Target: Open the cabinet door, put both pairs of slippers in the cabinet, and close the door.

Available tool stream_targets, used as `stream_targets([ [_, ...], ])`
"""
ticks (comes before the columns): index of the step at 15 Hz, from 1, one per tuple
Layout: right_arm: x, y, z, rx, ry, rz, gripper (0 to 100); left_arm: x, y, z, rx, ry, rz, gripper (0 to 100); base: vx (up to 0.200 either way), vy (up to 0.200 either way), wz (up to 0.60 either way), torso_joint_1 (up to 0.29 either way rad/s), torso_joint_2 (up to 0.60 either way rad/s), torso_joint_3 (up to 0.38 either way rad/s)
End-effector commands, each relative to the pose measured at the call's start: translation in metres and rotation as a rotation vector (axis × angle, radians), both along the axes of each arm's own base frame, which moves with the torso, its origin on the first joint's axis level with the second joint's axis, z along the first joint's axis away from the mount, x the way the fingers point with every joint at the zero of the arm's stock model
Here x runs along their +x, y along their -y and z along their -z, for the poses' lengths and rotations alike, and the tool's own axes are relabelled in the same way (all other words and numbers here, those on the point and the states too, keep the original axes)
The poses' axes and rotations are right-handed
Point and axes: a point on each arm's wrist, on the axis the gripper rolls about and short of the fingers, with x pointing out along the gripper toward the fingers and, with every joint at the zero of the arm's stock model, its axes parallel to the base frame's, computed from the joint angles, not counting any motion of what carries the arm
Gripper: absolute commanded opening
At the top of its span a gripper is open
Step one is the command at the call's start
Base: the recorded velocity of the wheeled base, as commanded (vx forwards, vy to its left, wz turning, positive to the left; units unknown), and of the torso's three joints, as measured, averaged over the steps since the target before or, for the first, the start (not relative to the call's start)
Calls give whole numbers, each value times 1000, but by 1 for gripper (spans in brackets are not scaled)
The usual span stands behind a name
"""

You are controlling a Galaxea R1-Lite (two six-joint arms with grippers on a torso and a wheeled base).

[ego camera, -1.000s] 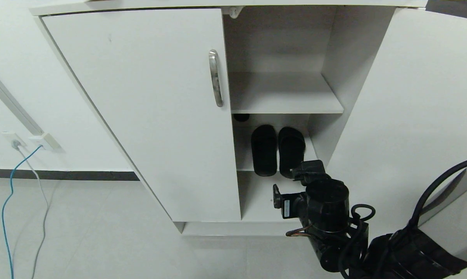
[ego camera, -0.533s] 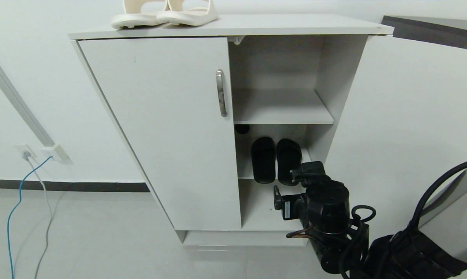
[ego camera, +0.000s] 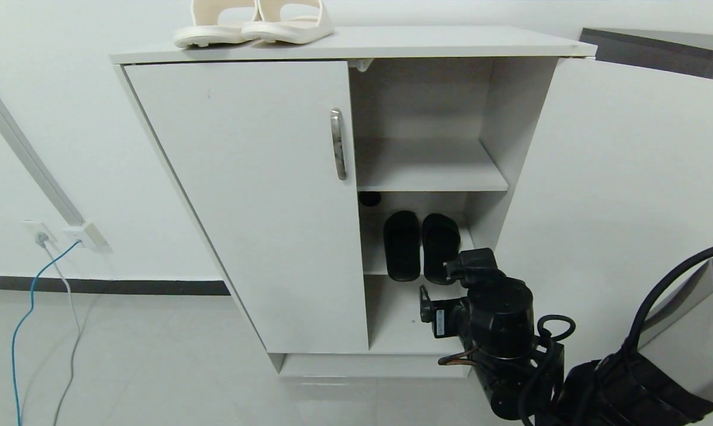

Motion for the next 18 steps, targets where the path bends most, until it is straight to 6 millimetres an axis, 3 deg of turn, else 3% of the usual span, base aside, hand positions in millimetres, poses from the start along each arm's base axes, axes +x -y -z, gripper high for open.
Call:
stream_targets([
  [1,0,0,1,-2,-2,0,100,0,0,0,0,0,0,0,0,200,0,7,2,2],
  [18,-2,3,1,-5,29,-4,100,0,0,0,0,-2,0,0,0,188,0,3,3,1],
])
